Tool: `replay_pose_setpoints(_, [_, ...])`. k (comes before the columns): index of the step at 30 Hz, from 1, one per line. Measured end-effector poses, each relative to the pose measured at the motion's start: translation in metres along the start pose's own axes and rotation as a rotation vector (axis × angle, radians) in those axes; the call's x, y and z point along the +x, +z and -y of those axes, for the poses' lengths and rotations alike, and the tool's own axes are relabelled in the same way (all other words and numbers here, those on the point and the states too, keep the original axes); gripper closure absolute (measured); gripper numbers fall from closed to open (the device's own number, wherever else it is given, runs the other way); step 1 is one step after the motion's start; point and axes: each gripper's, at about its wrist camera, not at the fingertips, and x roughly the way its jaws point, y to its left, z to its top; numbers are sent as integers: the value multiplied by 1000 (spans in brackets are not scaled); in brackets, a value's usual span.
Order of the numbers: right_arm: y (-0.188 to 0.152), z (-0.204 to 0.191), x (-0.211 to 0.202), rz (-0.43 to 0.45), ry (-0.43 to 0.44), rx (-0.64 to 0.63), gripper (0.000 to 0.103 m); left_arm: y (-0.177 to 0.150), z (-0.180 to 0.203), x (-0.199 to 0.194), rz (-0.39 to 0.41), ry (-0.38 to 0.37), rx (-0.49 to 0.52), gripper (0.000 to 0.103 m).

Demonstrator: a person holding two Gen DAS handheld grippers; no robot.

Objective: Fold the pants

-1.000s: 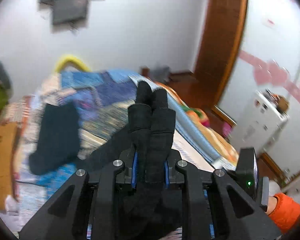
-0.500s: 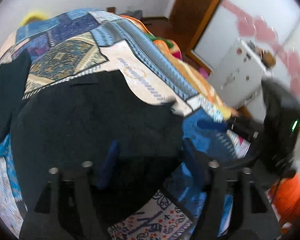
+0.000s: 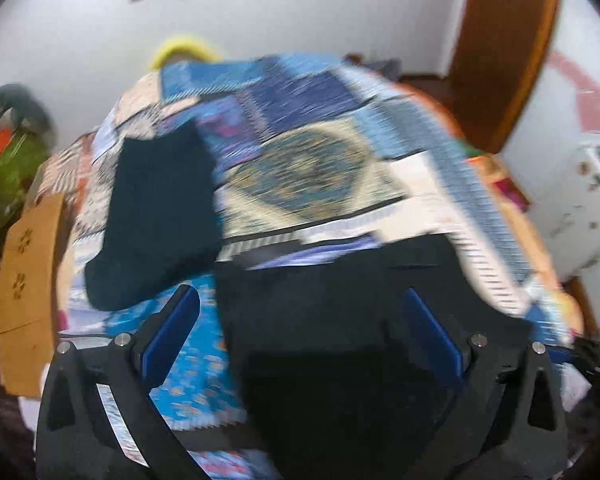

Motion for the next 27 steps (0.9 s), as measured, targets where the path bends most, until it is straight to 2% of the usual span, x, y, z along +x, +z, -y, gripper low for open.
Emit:
replay_pose_setpoints(3, [2, -4, 7, -11, 0, -8, 34, 5, -27, 32, -61, 68, -12, 0])
replay_pose_setpoints(7, [8, -7, 15, -15, -10, -29, 33, 12, -45, 80, -141, 155, 37, 0])
replay_pose_setpoints(9, [12, -7, 18, -16, -13, -37, 32, 11, -51, 101, -179, 169, 66, 0])
replay_pose_setpoints(12, [21, -3, 22, -21, -18, -54, 32, 5, -52, 118, -216, 150, 109, 0])
replay_pose_setpoints(17, [38, 8, 26, -8, -92, -79, 32, -14, -64, 107, -210, 178, 117, 0])
replay_pose_setpoints(21, [52, 23, 21, 15, -159, -40, 32, -45, -89, 87, -236, 150, 27, 0])
replay_pose_setpoints(23, [54, 25, 15, 30, -170, -38, 32, -65, -98, 71, -242, 137, -13, 0])
replay_pose_setpoints(27, [56, 16, -4, 79, -162, -58, 32, -103, -92, 36, -222, 146, -10, 0])
